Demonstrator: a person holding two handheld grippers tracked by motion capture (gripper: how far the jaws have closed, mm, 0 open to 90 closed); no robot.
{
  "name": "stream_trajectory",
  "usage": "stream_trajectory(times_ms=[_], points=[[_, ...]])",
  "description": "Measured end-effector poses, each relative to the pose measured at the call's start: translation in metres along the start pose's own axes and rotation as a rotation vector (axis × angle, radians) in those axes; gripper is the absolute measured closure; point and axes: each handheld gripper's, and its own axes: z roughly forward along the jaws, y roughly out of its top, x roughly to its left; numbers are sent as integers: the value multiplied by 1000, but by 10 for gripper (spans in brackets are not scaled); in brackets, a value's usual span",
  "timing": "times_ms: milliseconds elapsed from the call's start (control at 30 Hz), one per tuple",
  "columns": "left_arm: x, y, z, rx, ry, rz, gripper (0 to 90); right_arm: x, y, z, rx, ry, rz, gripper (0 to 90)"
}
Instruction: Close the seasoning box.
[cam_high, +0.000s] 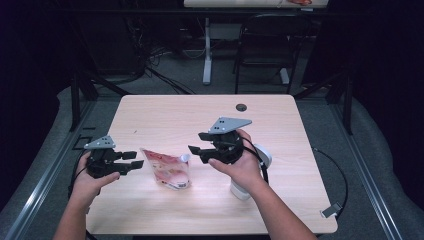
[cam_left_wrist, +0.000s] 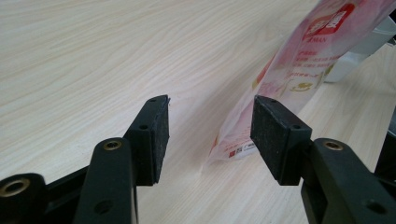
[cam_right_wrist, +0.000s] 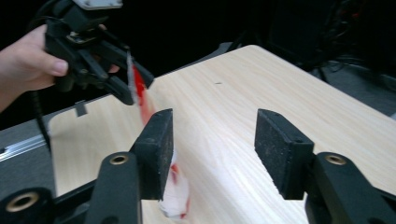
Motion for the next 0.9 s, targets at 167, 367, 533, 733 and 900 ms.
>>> stream_trajectory(times_ms=[167, 367, 533, 733, 900], points=[[1, 0, 0, -2, 22, -17, 467, -6, -5, -10, -19, -45, 19, 434], [5, -1, -1, -22, 40, -42, 464, -14, -14, -27, -27, -105, 26, 424], [6, -1, -3, -19, 59, -45, 464, -23, -22, -43, -43, -130, 58, 429], [6, 0, -5, -27, 89, -45, 463, -34, -29, -65, -72, -182, 84, 428], [6, -1, -6, -30, 93, -50, 462, -47, -41, -86, -106, -229, 127, 428]])
